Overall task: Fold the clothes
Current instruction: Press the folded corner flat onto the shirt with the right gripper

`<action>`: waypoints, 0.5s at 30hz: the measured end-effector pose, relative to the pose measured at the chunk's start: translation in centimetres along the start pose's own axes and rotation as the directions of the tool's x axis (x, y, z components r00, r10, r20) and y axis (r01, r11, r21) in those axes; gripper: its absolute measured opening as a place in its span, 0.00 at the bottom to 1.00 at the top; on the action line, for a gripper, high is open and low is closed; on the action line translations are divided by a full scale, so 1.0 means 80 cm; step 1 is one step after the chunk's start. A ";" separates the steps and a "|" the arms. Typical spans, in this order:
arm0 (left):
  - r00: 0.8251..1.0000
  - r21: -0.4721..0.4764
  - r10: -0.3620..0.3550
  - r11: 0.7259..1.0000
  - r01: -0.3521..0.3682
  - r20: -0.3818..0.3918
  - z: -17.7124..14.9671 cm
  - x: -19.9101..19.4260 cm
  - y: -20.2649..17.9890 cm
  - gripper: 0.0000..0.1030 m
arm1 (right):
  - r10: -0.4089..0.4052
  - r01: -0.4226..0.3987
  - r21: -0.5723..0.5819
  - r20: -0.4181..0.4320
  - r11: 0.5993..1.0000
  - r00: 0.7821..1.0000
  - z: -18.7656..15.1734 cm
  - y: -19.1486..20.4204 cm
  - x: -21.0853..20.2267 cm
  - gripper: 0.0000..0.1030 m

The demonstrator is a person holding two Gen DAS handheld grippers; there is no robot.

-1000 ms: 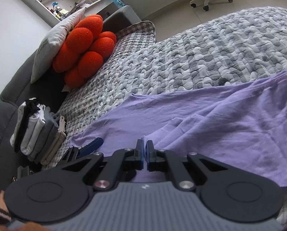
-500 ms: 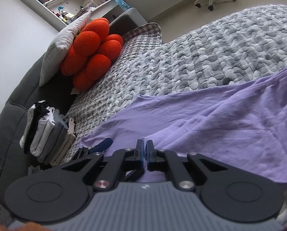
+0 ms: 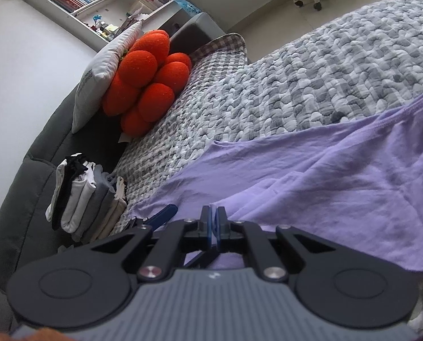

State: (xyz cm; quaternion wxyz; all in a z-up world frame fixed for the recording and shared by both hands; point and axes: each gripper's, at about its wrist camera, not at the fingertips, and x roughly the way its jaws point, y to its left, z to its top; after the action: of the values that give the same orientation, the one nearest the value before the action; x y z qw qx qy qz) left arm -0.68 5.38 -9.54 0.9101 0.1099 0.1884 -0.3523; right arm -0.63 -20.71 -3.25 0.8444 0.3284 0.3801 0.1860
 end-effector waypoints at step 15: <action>1.000 -0.013 -0.004 1.000 0.004 0.006 -0.001 0.000 0.002 1.00 | 0.035 -0.035 0.010 -0.007 0.999 0.999 -0.001 -0.006 -0.009 0.04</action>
State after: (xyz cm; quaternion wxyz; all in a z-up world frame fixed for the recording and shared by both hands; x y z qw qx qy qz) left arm -0.61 5.49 -9.65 0.9107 0.1026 0.1882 -0.3531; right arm -1.10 -21.44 -3.24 0.8380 0.3387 0.3781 0.2002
